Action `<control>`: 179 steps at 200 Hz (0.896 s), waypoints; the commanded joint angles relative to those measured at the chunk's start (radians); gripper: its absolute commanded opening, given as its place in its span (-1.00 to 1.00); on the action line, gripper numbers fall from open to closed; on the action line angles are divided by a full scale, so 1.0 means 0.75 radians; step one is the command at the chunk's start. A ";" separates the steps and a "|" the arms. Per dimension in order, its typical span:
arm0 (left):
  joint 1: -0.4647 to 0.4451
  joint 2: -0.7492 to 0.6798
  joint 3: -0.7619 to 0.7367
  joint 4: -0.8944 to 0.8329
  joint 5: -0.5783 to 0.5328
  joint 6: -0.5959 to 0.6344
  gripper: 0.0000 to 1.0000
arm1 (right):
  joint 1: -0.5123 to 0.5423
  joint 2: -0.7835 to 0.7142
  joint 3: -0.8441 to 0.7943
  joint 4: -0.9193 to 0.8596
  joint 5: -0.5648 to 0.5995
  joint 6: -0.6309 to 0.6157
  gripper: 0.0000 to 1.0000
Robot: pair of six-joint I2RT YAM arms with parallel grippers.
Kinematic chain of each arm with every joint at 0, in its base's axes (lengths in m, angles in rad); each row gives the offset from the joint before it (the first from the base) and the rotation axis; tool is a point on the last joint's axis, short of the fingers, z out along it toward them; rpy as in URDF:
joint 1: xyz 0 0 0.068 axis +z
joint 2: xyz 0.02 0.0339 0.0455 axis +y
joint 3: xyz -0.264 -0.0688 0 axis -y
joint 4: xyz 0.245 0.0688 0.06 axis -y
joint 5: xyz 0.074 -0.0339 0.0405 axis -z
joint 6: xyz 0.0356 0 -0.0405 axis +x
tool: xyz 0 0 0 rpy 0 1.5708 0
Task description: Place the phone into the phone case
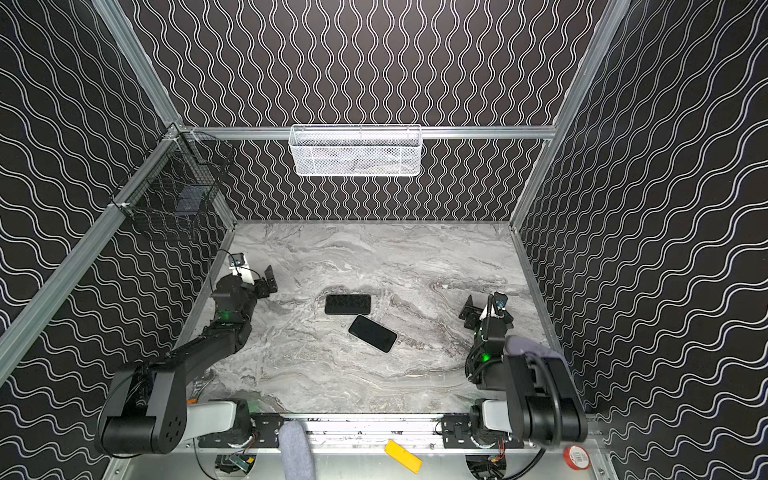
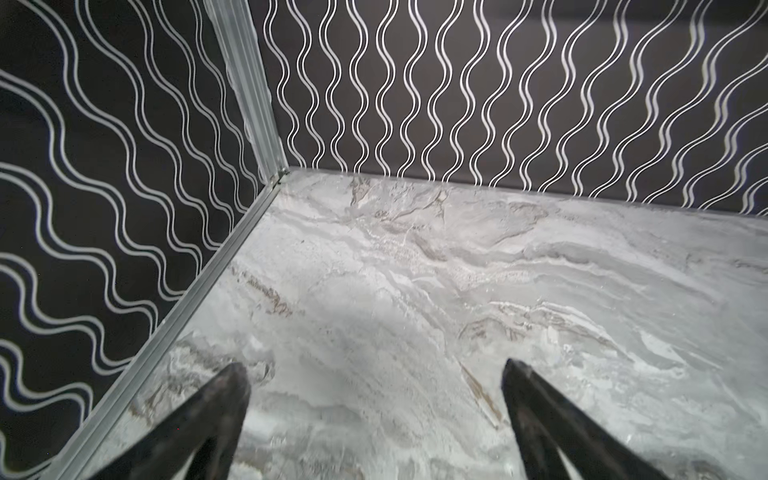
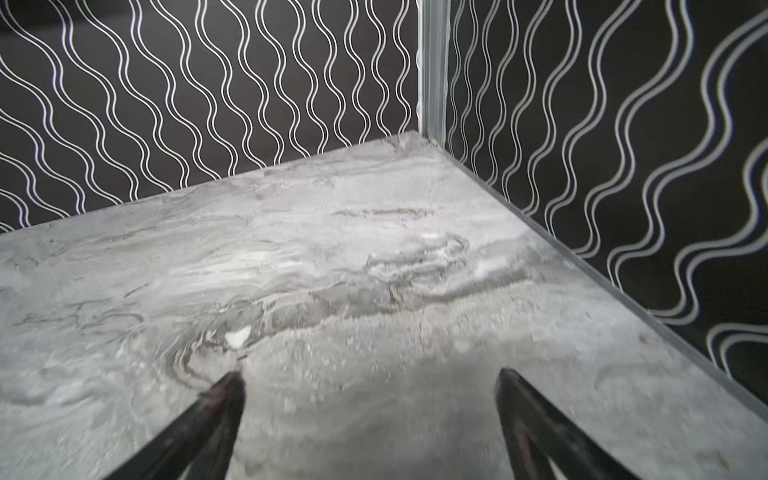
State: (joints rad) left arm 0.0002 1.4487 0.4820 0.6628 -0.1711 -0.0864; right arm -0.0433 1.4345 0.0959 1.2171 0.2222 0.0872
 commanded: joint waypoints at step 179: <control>-0.066 0.290 -0.143 0.491 0.192 0.213 0.98 | 0.000 0.141 0.211 -0.028 -0.059 -0.068 1.00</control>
State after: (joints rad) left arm -0.0483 1.6611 0.3679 0.9810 -0.0124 0.0574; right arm -0.0475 1.5356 0.2417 1.1957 0.1791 0.0586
